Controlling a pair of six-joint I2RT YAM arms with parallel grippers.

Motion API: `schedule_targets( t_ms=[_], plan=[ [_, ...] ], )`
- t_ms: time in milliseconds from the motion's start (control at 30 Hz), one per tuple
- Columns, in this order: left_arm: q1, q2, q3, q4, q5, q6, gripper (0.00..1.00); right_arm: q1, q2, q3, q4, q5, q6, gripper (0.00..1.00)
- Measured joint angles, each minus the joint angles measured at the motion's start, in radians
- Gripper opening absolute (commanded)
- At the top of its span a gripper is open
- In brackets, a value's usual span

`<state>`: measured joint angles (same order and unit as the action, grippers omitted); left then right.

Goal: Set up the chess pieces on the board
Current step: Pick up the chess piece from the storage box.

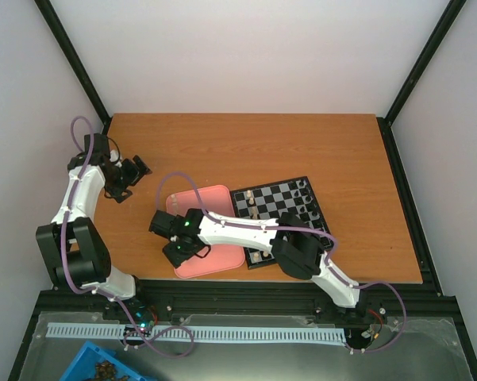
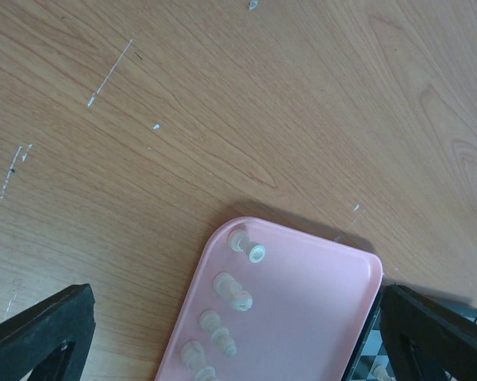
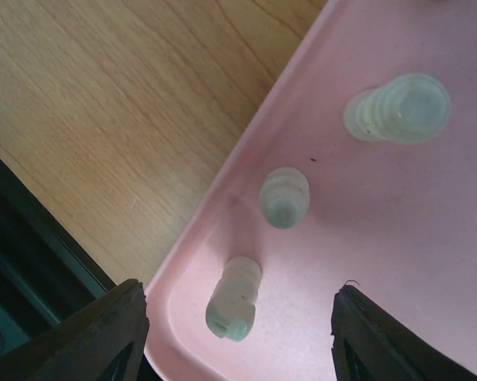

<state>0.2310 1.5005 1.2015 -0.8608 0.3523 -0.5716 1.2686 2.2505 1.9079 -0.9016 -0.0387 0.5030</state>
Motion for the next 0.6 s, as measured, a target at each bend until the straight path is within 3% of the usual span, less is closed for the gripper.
schedule_targets(
  t_ms=[600],
  plan=[
    [0.0,-0.015,0.0,0.0,0.001,0.0,1.0,-0.023,0.053,0.021,-0.022,-0.032,-0.012,0.4]
  ],
)
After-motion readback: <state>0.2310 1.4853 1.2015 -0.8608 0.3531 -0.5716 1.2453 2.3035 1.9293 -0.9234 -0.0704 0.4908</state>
